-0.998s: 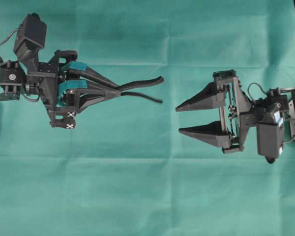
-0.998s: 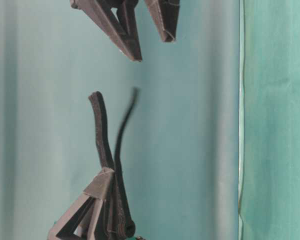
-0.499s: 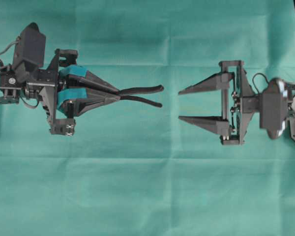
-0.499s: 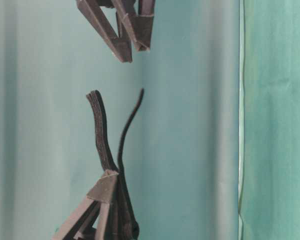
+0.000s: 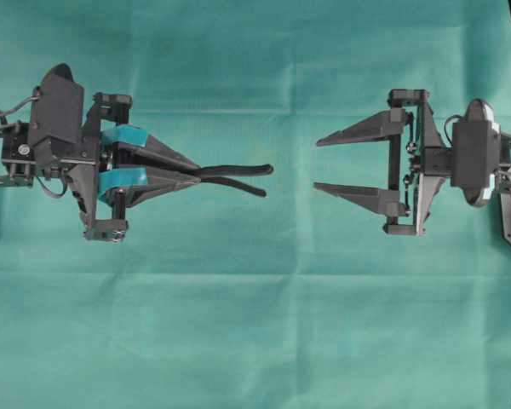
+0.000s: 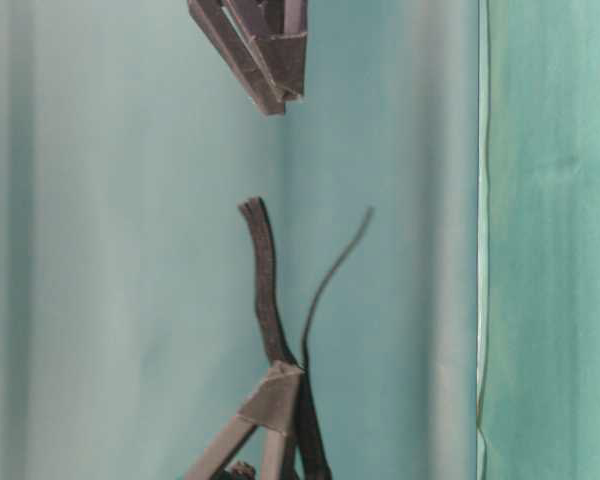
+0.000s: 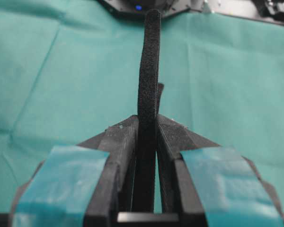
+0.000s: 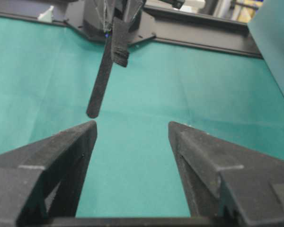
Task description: Peel off the Velcro with your right arm.
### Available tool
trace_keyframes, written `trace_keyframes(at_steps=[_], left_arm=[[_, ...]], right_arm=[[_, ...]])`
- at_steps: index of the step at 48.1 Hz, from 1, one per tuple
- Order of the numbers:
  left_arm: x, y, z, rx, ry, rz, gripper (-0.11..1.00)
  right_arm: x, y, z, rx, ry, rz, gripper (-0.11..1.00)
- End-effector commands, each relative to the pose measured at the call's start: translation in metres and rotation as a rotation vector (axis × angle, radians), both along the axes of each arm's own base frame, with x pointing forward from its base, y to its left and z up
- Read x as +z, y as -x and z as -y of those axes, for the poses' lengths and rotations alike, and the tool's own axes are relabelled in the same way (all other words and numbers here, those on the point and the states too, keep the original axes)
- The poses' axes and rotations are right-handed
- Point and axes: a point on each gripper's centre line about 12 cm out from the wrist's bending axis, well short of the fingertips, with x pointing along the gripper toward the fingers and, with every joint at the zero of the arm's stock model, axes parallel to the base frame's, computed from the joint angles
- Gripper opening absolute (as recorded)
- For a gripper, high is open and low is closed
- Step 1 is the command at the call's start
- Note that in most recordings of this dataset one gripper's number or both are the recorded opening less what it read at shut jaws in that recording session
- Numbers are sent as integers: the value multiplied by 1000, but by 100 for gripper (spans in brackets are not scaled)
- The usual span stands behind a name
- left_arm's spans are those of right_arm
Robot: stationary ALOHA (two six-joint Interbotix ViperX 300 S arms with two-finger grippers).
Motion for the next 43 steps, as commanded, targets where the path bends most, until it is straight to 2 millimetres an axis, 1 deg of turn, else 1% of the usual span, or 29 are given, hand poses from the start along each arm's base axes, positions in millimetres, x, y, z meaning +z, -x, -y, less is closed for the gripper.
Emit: trace_keyframes(at_steps=[1,9,29,43], left_arm=[[4,0,1,-2,-1,18,10],[-1,1,1,-2,-1,5,10],[-32,-3,0,-1,-2,-100,10],[-47,-5,-4,10,-2,-146,10]], right_arm=[[7,0,0,-3,-3,29,28],[4,2,1,-4,-2,21,28],[-8,9,1,-6,0,-2,28],[-17,14,1,-4,2,-23,28]])
